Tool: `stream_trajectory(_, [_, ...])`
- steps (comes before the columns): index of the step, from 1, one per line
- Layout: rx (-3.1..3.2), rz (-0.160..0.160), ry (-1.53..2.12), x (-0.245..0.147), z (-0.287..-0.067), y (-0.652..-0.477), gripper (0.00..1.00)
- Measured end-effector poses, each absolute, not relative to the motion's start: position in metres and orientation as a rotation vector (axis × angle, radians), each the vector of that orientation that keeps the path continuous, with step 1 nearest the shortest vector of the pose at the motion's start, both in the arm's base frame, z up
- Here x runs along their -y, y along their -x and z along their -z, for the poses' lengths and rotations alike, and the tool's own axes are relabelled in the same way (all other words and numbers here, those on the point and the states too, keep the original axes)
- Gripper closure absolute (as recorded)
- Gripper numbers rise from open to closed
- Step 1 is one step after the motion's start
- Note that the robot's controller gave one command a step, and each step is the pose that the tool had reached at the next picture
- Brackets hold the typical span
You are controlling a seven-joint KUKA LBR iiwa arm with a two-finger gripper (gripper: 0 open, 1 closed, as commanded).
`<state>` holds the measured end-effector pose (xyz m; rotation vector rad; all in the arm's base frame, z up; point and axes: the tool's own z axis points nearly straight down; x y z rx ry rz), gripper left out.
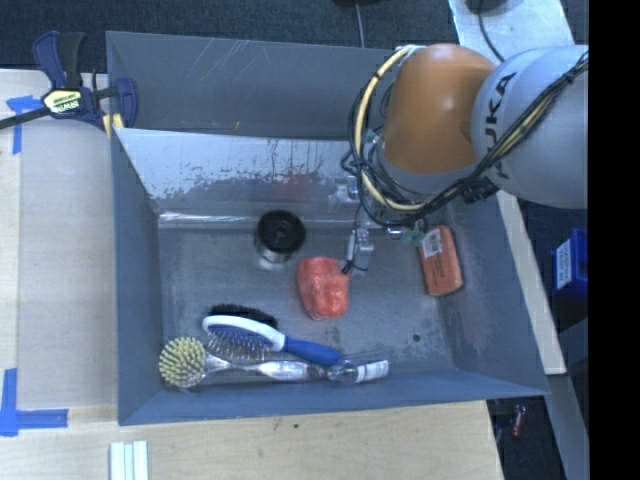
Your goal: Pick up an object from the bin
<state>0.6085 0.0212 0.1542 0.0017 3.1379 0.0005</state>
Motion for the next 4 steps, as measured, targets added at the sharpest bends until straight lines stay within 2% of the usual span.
stream_trajectory(1, [-3.138, -0.001, -0.002, -0.021, -0.154, -0.608, 0.0])
stream_trajectory(2, [-3.122, 0.005, 0.143, -0.048, -0.098, -0.595, 0.0])
stream_trajectory(3, [-3.122, 0.003, 0.111, -0.048, -0.098, -0.611, 0.0])
stream_trajectory(4, [-3.111, 0.006, 0.141, -0.066, -0.103, -0.601, 0.0])
